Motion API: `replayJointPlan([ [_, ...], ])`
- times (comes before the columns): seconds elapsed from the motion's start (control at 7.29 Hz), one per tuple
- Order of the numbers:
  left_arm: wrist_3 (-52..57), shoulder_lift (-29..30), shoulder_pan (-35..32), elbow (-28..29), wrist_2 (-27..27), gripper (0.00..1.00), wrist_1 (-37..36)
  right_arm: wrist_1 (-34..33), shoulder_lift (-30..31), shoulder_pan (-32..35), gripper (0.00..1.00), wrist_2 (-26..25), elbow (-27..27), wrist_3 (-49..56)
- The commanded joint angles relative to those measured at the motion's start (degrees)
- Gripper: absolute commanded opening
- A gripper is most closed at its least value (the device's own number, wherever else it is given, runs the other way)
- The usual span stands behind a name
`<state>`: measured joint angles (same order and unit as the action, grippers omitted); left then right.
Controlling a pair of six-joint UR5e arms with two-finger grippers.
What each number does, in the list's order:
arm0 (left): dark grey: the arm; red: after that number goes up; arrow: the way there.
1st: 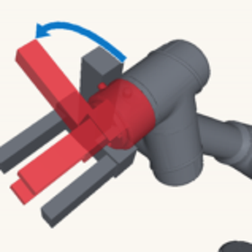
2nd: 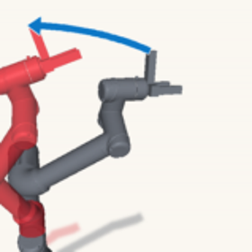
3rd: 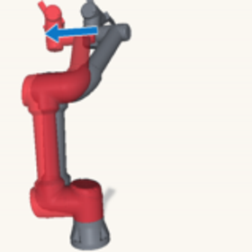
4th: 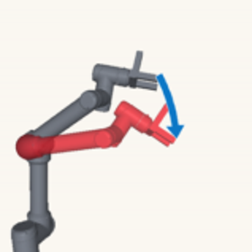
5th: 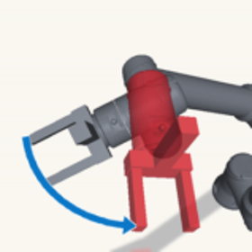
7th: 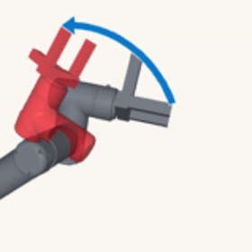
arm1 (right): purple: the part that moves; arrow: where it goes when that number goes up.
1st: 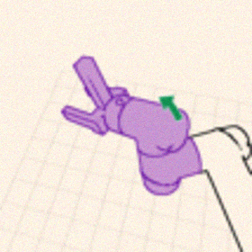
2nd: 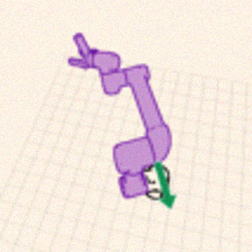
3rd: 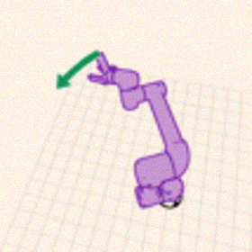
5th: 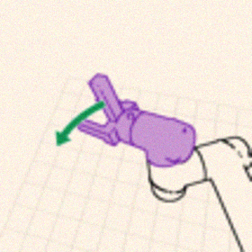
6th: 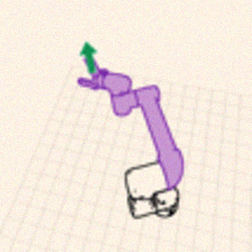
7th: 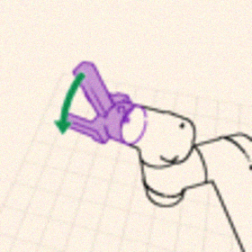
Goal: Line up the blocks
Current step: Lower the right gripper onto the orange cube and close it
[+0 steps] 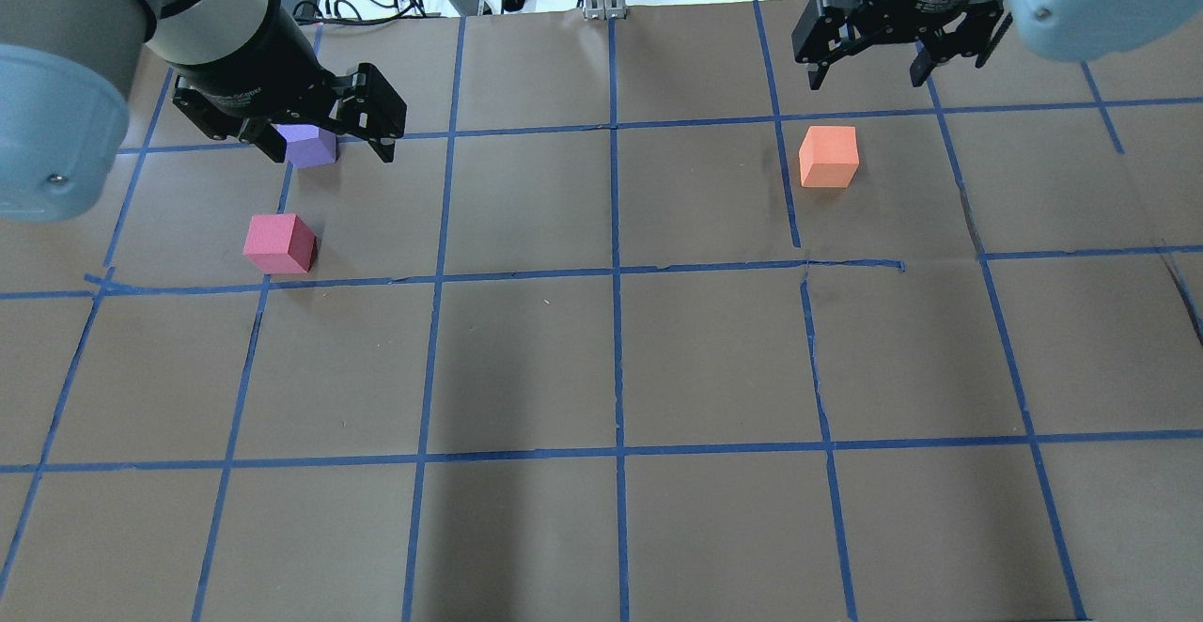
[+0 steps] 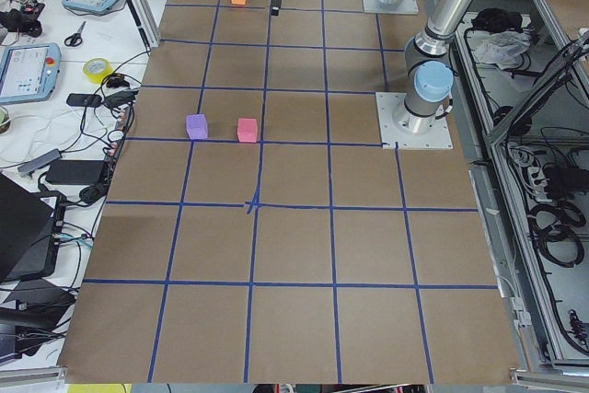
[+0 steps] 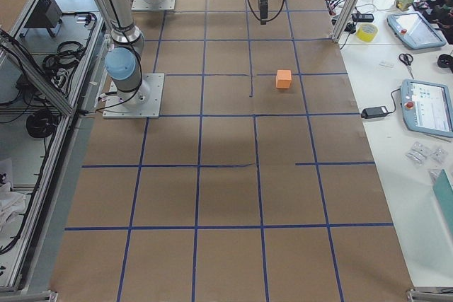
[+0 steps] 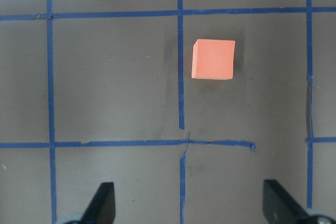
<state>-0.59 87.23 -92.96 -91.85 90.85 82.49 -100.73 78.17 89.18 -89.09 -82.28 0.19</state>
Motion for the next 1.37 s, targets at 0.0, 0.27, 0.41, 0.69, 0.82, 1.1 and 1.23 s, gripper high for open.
replayJointPlan([
  [0.0,-0.4,0.6,-0.2,0.0,-0.1,1.00,-0.1,-5.8,-12.7,-1.7,1.00,-0.2,3.5,1.0],
  [0.27,0.3,0.1,0.0,-0.1,0.0,1.00,-0.3,-12.2,-19.3,-4.3,1.00,-0.2,3.0,2.1],
  [0.41,0.3,0.0,-0.1,-0.1,0.0,1.00,-0.3,-12.9,-22.1,-5.4,1.00,0.0,3.2,1.9],
  [0.69,0.1,0.2,-0.1,-0.1,-0.7,1.00,-0.4,-15.6,-24.9,-5.4,1.00,0.5,3.1,1.0],
  [0.82,0.3,0.2,-0.2,-0.1,-0.2,1.00,-0.4,-15.6,-25.1,-5.3,0.99,0.8,3.1,0.8],
  [1.1,0.1,0.5,-0.2,-0.1,-0.8,1.00,-0.4,-15.5,-26.9,-5.2,0.96,0.8,3.1,0.3],
  [1.23,0.3,0.7,-0.2,-0.1,-0.6,1.00,-0.3,-15.1,-27.5,-5.2,0.92,0.8,2.9,0.1],
])
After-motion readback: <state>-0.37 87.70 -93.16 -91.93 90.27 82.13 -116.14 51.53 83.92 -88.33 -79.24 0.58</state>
